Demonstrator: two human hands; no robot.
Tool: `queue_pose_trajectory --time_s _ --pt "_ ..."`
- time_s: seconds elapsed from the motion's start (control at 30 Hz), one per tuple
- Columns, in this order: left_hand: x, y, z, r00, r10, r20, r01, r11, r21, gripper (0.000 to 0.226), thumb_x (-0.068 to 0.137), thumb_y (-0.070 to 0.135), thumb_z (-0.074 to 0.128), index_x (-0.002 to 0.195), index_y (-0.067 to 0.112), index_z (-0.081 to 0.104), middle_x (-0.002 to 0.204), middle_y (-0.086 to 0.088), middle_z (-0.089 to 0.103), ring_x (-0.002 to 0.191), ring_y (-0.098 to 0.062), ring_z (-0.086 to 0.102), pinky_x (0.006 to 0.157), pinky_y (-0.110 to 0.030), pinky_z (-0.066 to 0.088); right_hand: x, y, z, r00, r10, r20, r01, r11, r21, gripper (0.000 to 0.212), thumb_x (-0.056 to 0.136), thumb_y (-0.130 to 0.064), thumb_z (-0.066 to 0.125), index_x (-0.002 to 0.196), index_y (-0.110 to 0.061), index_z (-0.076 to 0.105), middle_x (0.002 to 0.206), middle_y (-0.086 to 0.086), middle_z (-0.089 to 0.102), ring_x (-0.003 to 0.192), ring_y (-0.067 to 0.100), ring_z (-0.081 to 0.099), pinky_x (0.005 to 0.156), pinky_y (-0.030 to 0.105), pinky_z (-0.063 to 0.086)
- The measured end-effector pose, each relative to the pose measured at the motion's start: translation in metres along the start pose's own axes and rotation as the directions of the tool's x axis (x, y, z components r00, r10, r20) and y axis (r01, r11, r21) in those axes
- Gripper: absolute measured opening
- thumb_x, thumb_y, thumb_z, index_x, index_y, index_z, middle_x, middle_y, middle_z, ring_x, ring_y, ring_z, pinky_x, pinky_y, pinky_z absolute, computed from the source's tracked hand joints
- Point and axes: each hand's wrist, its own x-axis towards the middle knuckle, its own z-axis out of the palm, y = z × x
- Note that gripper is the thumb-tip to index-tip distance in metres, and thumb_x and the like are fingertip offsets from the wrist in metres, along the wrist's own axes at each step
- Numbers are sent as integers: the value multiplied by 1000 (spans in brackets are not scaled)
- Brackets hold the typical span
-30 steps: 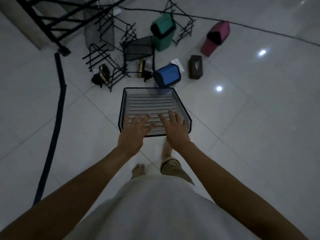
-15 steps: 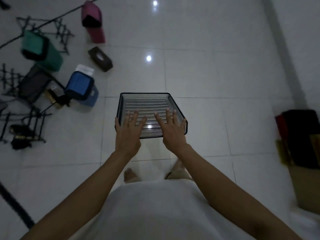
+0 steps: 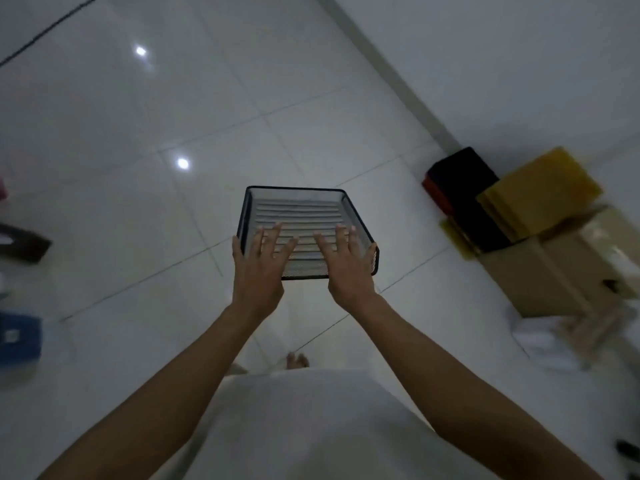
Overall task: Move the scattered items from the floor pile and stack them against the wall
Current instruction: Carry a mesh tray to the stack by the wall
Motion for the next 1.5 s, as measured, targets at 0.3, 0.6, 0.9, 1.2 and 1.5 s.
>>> queue_pose_trajectory --time_s 0.3,0.6,0.9,1.2,1.5 --pt "151 76 5 952 298 67 -300 953 31 94 63 1 78 145 26 40 157 -11 26 143 -36 23 109 -66 11 47 109 -28 949 308 -59 -299 945 132 94 86 8 51 156 -31 3 162 15 -6 148 37 -13 111 68 0" --pt "325 100 29 844 527 103 -532 847 23 98 61 -1 78 147 25 37 155 -14 28 143 -39 22 107 -67 8 160 175 -49 824 566 -21 -544 802 246 98 86 4 55 155 -35 -3 162 14 -12 146 38 -19 110 73 -1" --pt "472 152 33 684 702 197 -721 692 38 100 66 3 76 150 27 28 159 -12 19 146 -36 12 109 -66 5 241 244 -76 654 756 -35 -690 615 381 106 78 17 49 154 -35 -4 162 10 -14 147 35 -19 111 65 -8" --pt "554 218 57 576 790 211 -813 581 43 100 66 6 76 150 29 26 160 -11 16 147 -35 11 110 -67 7 273 317 -88 557 830 34 -765 497 410 102 80 13 50 155 -32 -3 162 11 -14 147 34 -21 110 60 -12" --pt "640 277 105 592 771 237 -800 598 54 101 63 3 77 149 27 29 158 -12 19 145 -36 17 109 -68 10 334 415 -70 561 827 2 -742 503 443 100 80 13 50 156 -31 2 162 12 -8 148 34 -15 112 62 -8"
